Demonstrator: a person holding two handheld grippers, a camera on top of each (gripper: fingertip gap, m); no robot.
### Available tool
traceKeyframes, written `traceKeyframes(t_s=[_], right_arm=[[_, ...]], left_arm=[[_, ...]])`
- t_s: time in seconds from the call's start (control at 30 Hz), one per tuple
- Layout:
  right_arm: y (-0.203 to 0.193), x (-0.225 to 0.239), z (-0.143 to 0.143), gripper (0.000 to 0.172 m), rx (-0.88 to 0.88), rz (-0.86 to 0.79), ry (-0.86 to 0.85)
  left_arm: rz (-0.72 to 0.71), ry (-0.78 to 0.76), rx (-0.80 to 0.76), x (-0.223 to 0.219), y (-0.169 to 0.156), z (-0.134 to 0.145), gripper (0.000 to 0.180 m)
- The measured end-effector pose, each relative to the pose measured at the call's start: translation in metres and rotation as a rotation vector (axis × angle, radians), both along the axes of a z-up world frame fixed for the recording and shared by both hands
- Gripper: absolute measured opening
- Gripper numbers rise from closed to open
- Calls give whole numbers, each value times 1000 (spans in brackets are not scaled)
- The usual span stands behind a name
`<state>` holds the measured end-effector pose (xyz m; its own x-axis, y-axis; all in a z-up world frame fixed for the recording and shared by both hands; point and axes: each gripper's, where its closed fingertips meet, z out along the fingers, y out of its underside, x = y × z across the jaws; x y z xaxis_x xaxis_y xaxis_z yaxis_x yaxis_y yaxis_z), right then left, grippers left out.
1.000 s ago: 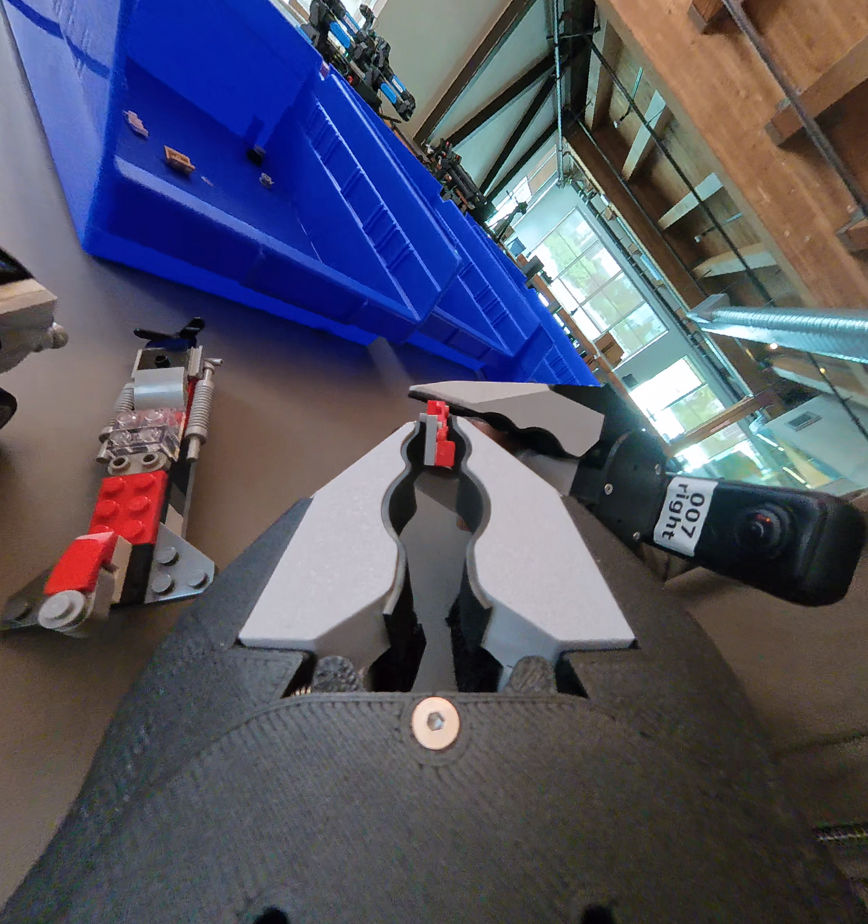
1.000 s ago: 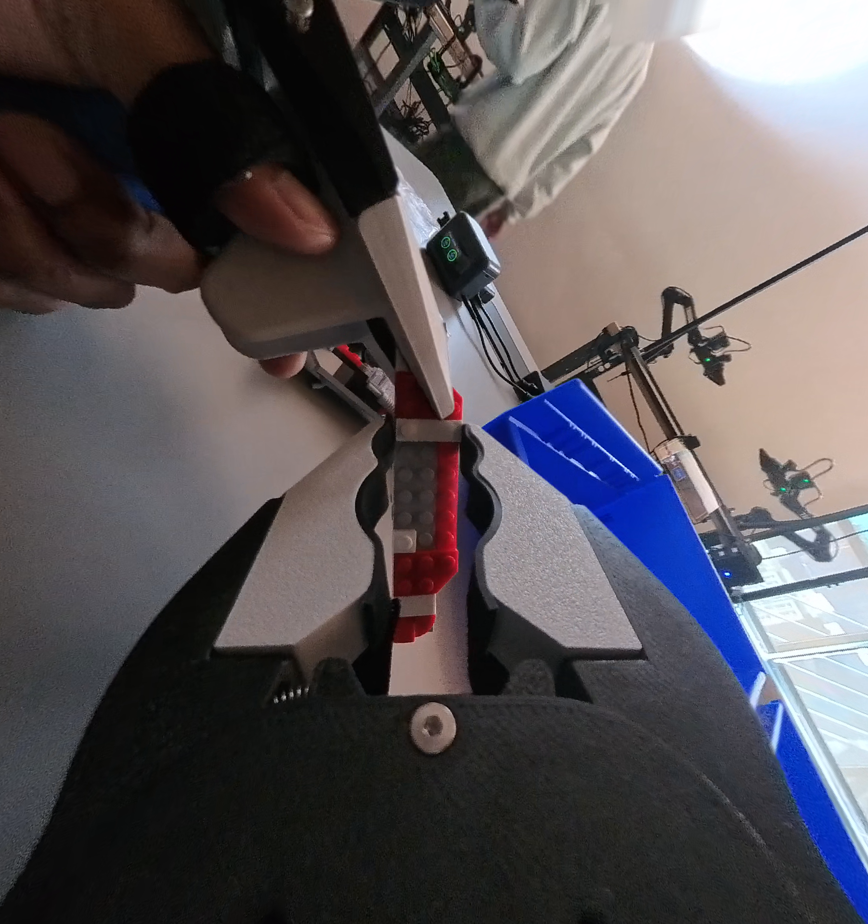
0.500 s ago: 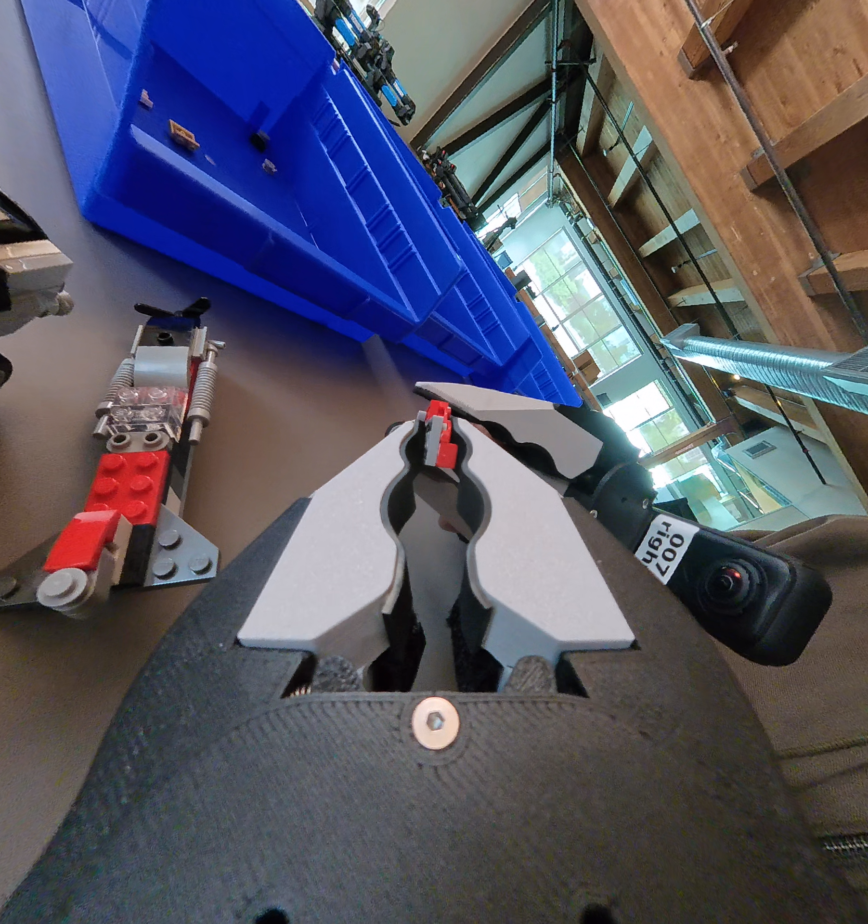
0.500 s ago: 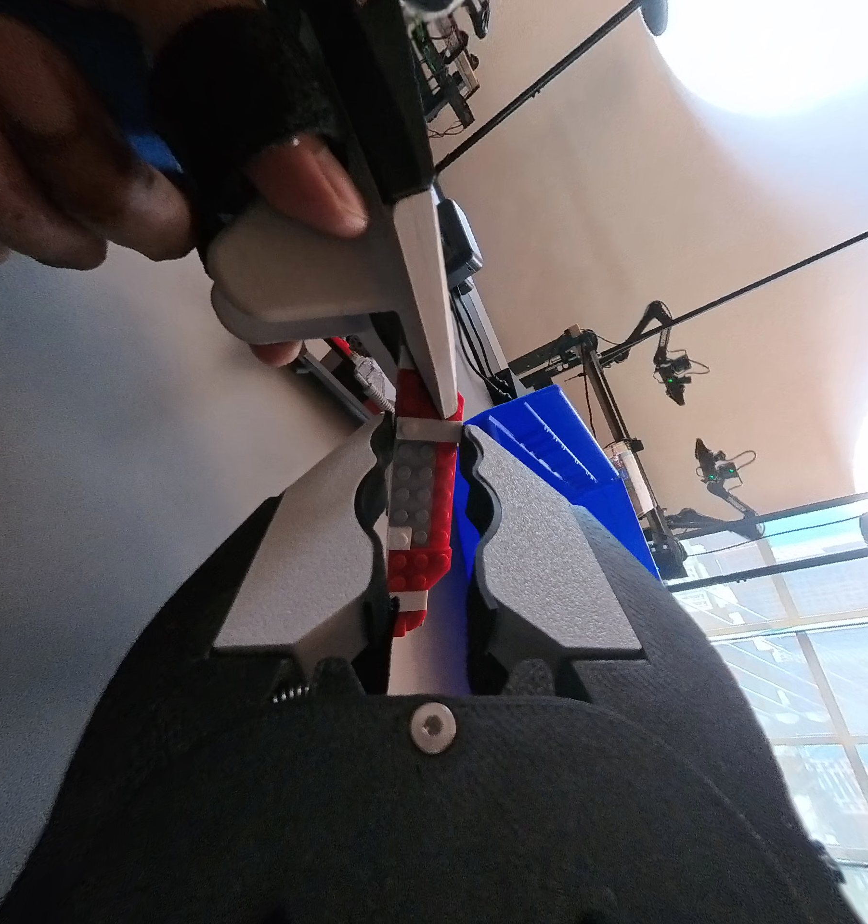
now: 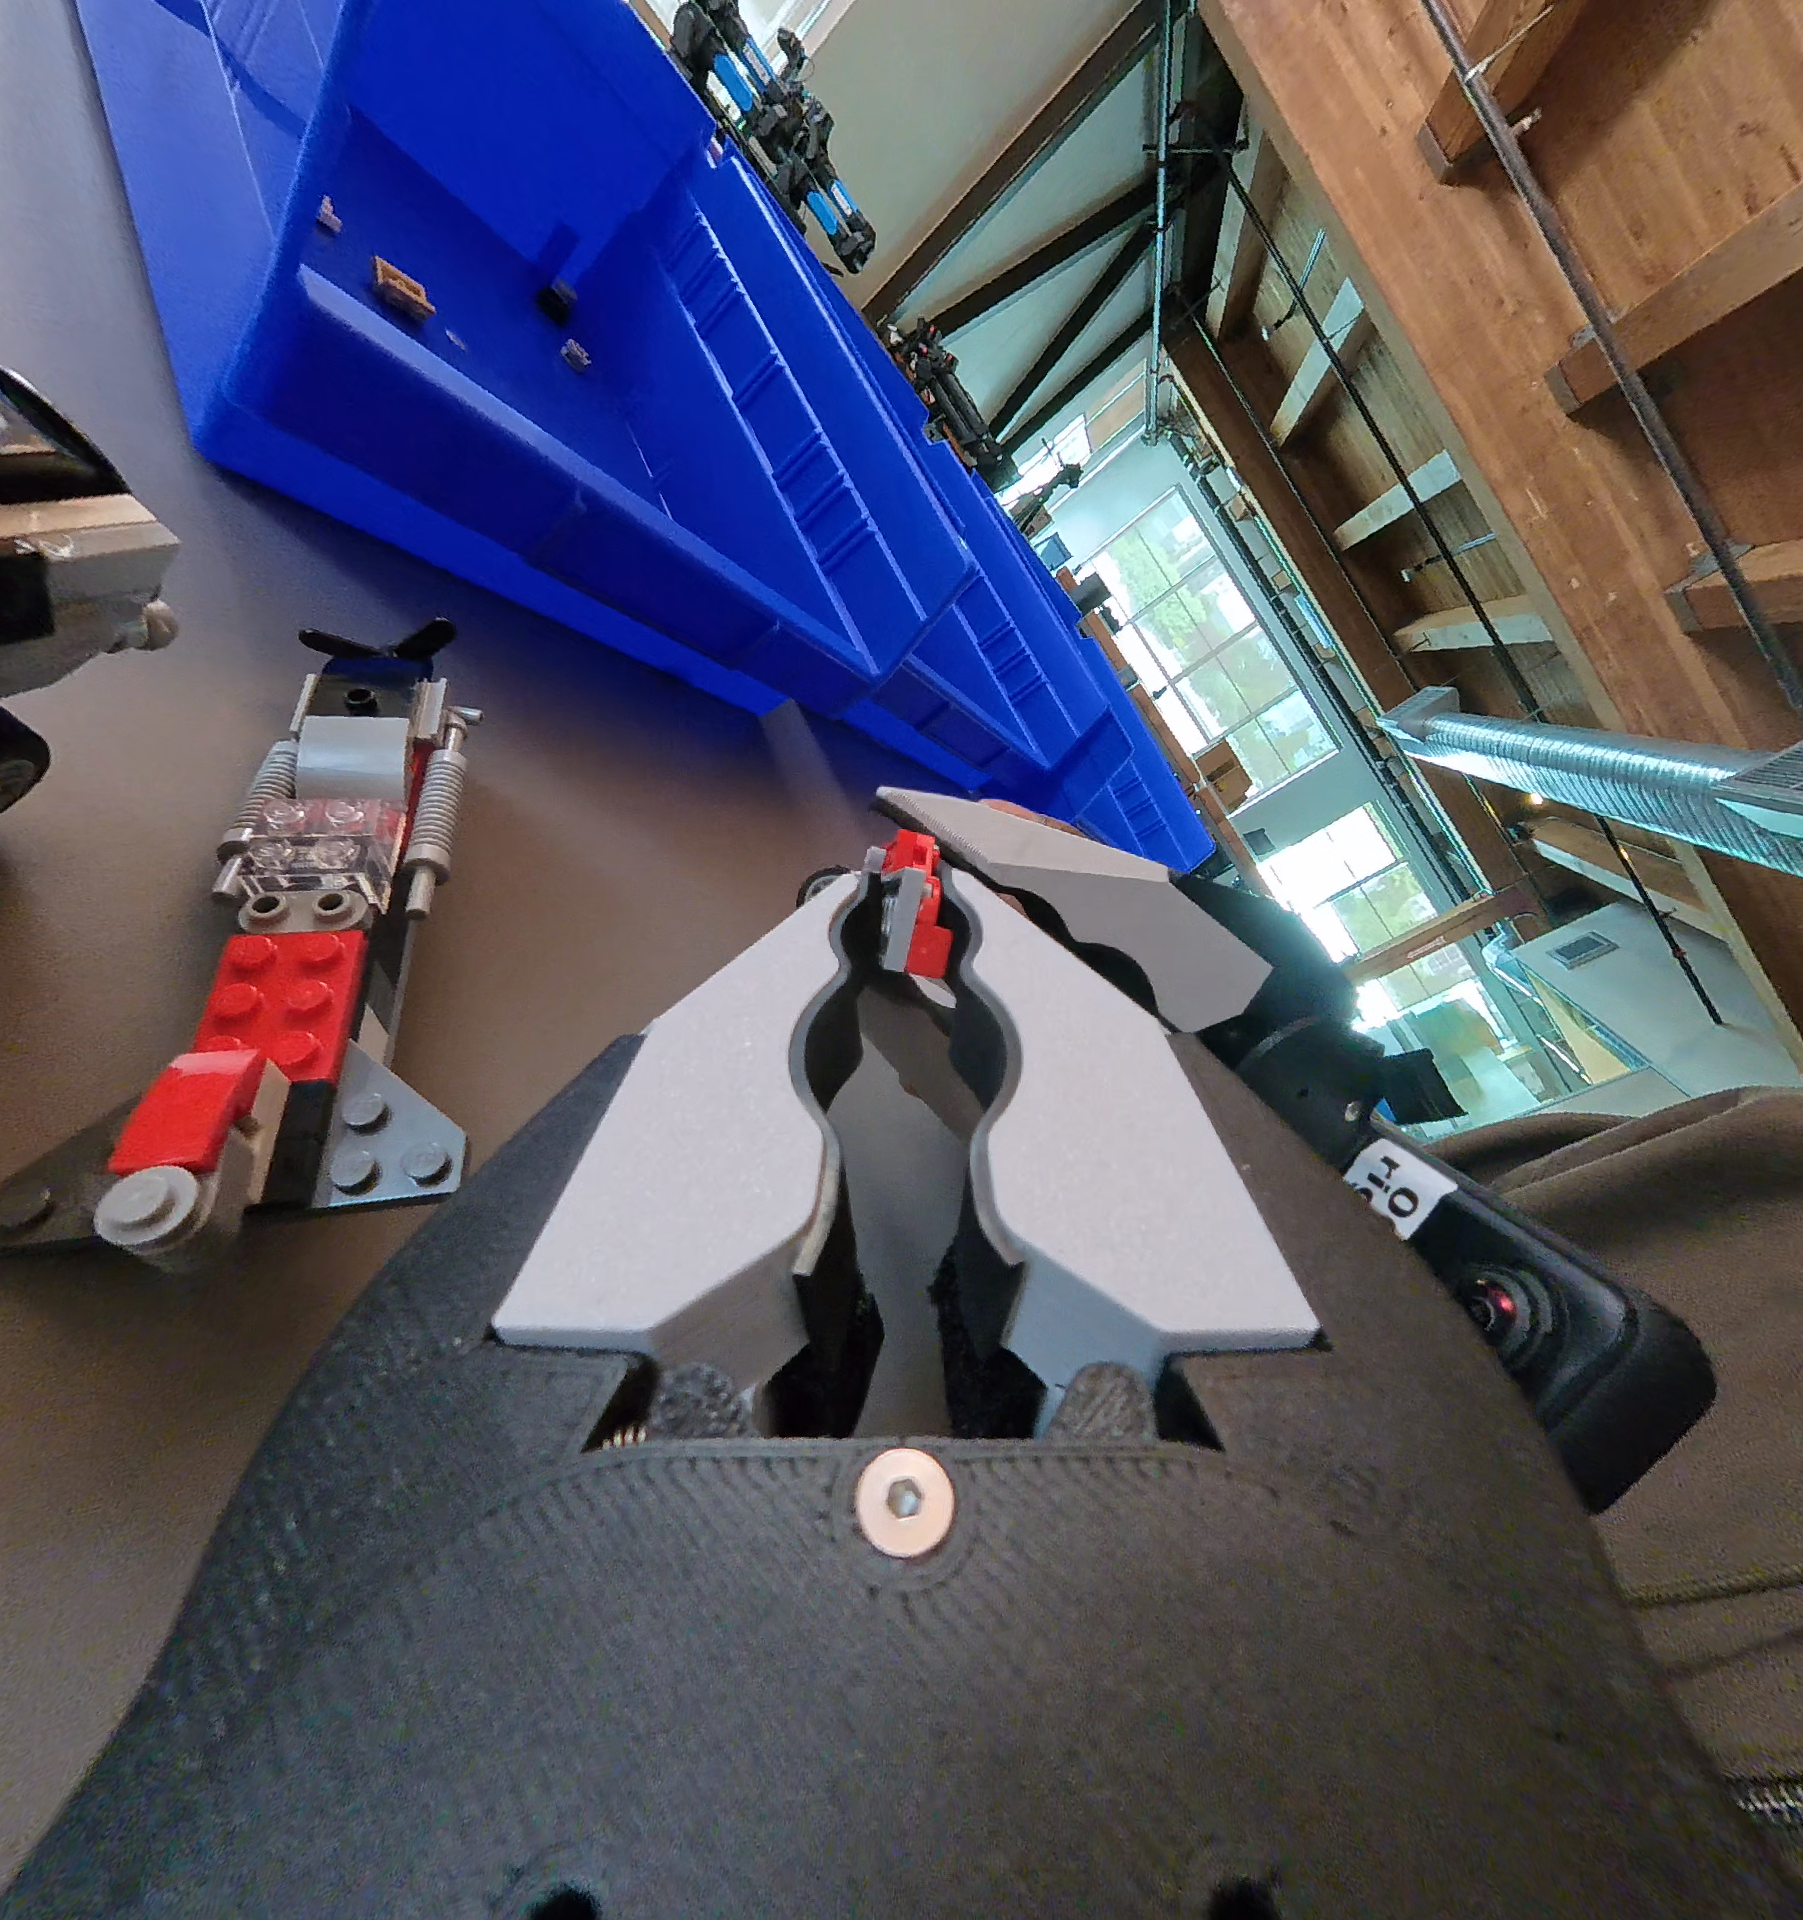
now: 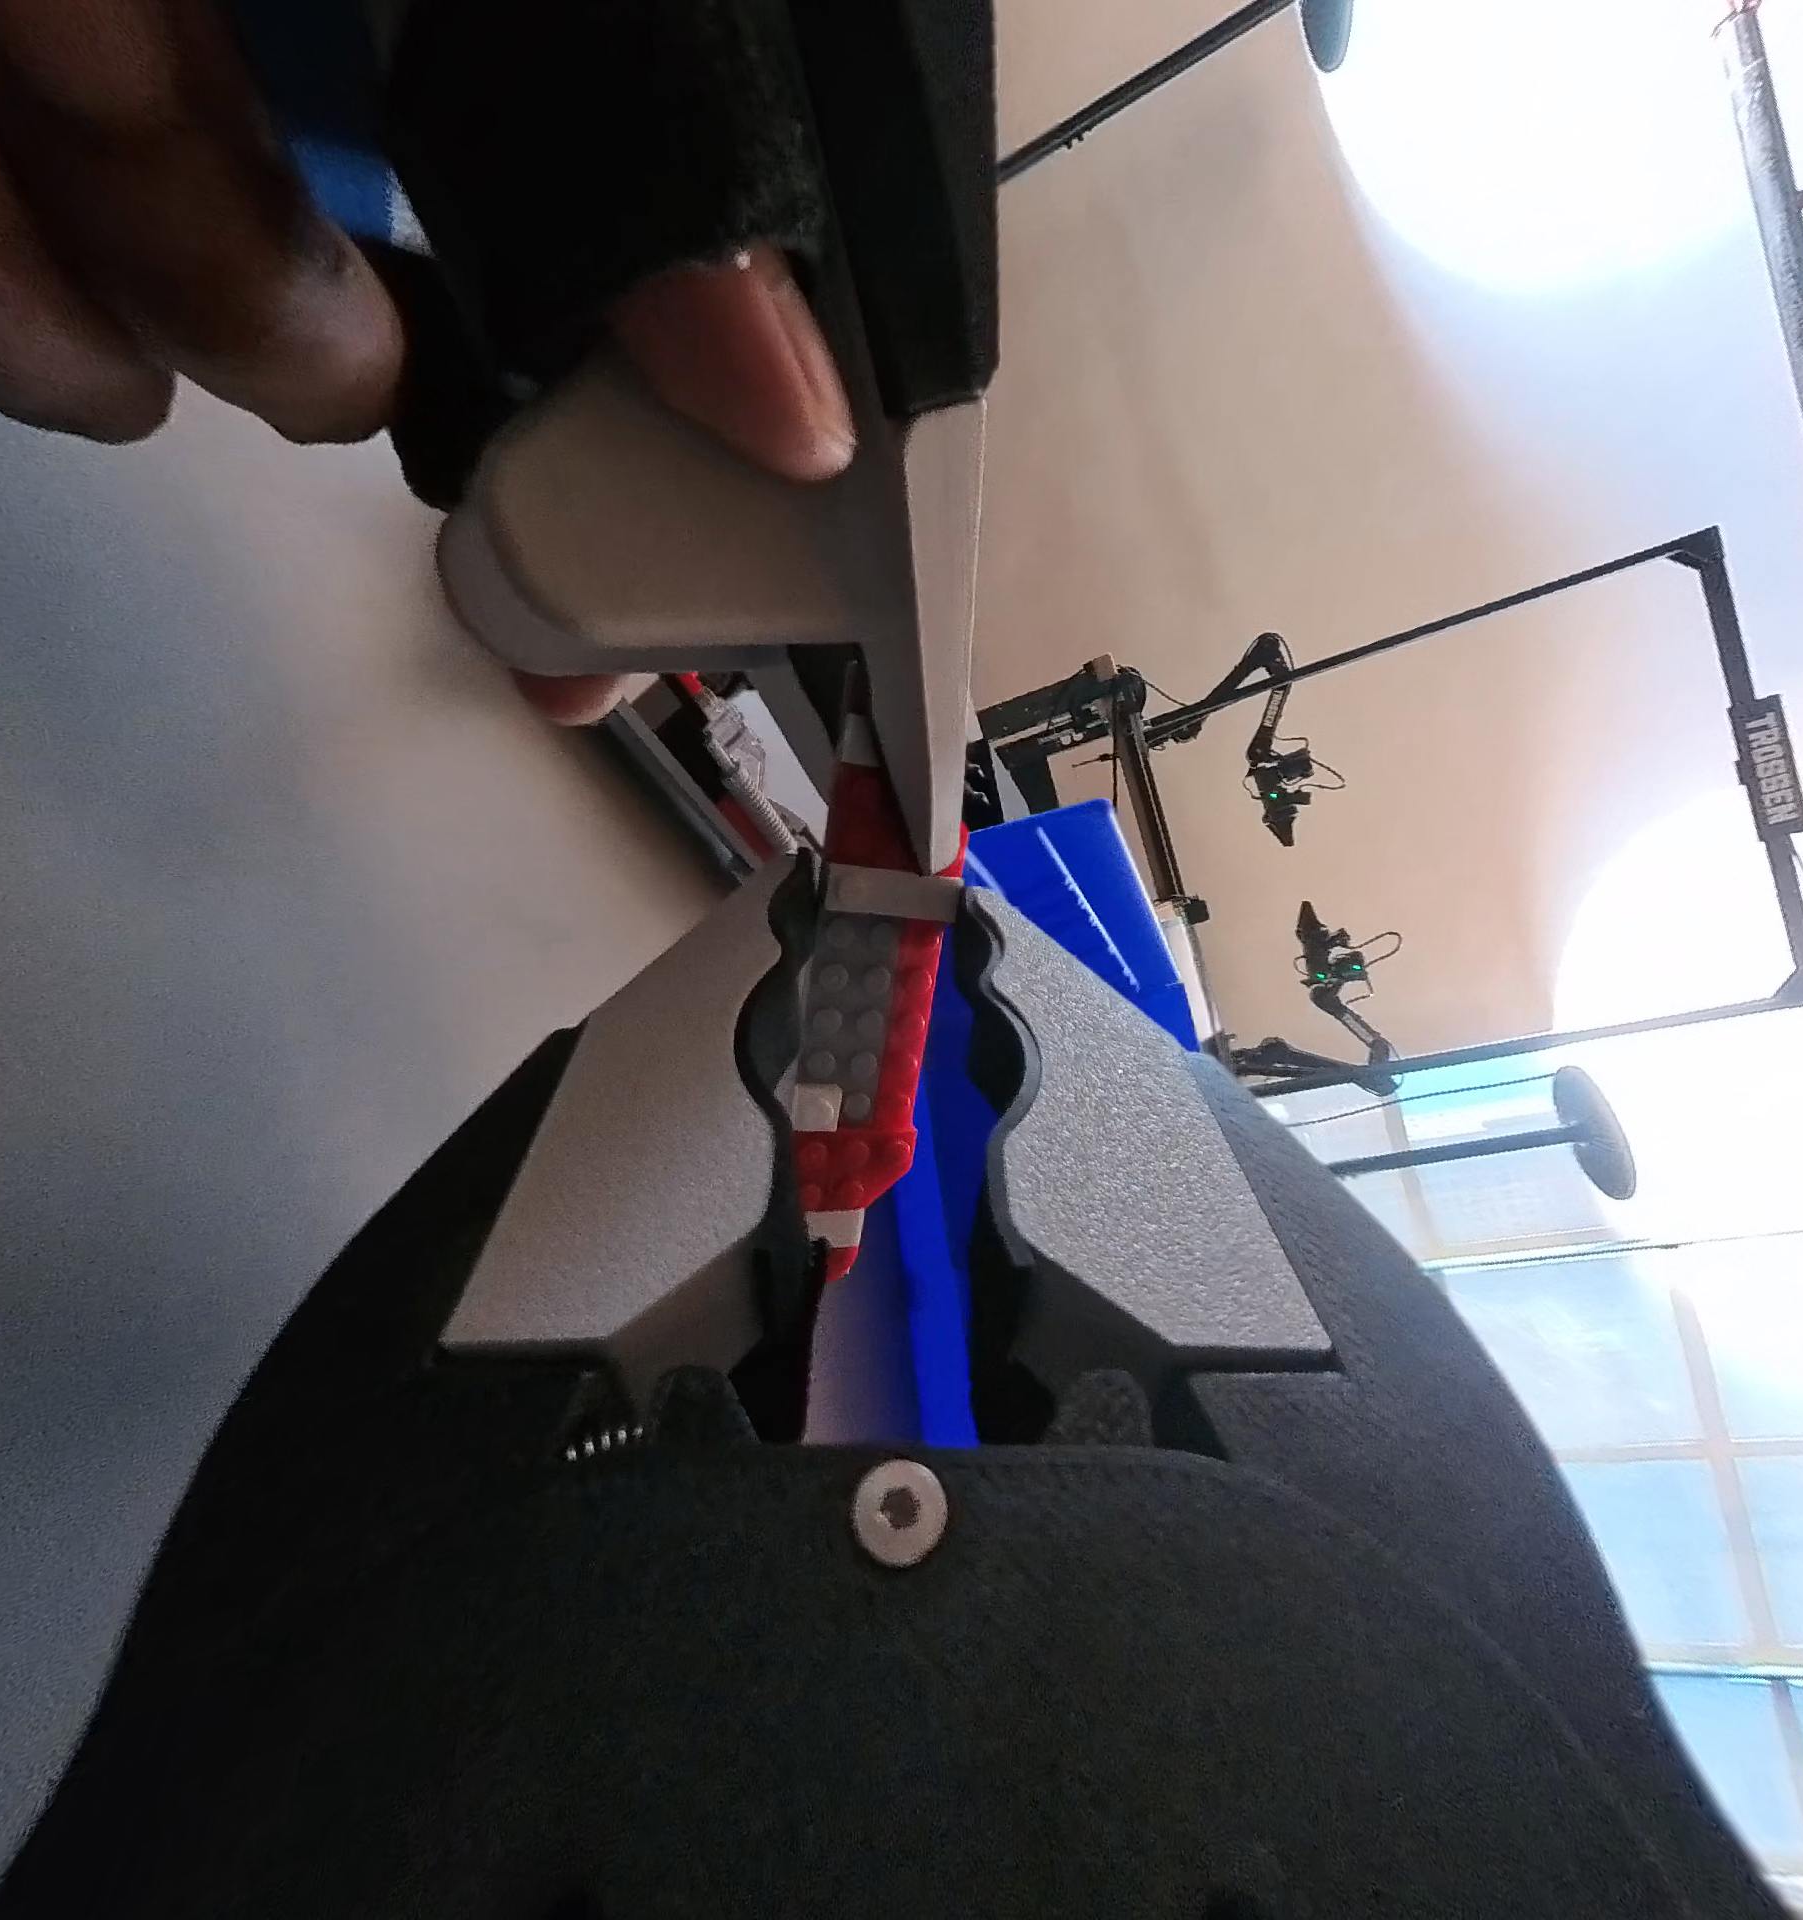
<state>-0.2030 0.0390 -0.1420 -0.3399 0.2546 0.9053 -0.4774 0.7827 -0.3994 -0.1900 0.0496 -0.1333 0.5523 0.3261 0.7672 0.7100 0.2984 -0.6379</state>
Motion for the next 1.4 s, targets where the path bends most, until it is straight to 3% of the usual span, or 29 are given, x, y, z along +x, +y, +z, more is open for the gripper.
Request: traceKeyframes(t_s=[0.3,0.7,1.03,1.4], right_arm=[[1,-1,1,25,37,-24,53],[2,-1,6,32,-97,11,-43],[2,-1,2,28,-146,46,-150],[3,-4,0,26,-55,0,-51]], left_arm=[[4,-8,11,-1,-1,1,11],[16,31,-12,-1,-2,2,10],[-12,267,-210,7,7,5,10],[-8,117,-96,6,5,2,10]])
